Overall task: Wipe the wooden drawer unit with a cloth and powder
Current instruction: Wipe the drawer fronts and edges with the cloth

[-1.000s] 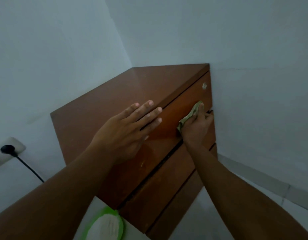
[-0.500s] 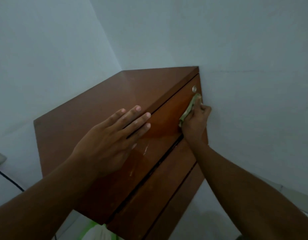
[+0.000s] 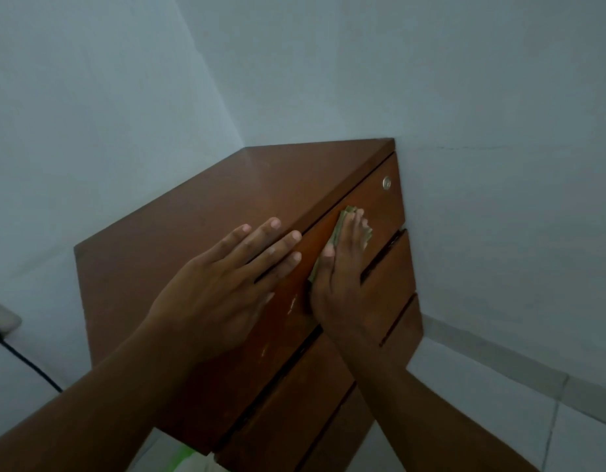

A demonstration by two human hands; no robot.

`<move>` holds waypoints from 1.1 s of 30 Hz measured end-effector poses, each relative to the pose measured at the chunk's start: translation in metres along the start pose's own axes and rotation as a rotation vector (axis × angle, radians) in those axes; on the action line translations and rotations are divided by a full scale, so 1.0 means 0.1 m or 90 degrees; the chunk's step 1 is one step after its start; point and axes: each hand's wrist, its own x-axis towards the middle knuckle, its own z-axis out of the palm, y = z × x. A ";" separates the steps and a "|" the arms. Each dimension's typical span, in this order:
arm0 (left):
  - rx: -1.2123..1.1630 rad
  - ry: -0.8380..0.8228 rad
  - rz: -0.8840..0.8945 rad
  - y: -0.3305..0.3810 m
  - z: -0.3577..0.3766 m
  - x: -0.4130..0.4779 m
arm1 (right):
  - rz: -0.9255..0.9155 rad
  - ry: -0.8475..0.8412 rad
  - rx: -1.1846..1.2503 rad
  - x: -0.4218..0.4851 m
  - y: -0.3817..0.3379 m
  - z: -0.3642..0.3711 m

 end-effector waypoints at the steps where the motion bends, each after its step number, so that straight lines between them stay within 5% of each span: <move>1: 0.002 -0.004 -0.001 0.00 0.01 0.00 | -0.013 -0.001 0.010 0.05 0.05 0.02; 5: 0.004 0.005 0.002 -0.02 0.00 0.02 | 0.037 0.041 0.030 0.42 0.34 -0.01; 10: 0.006 -0.003 -0.006 0.00 0.01 0.00 | 0.361 0.094 0.149 0.78 0.93 -0.08; 12: -0.003 -0.003 -0.005 0.00 0.01 0.01 | 0.405 0.137 0.212 0.68 0.92 -0.12; 14: -0.006 -0.004 -0.008 -0.01 0.01 0.01 | 0.345 0.157 0.199 0.42 0.48 -0.13; 17: 0.008 -0.007 -0.003 0.01 -0.01 0.01 | 0.080 0.051 0.143 0.09 -0.14 -0.03; 20: 0.002 -0.003 -0.003 0.01 -0.03 0.02 | -0.100 0.002 0.086 0.28 -0.13 0.06; 33: 0.040 -0.032 -0.008 0.01 -0.03 0.01 | 0.222 0.143 0.131 0.39 0.34 -0.05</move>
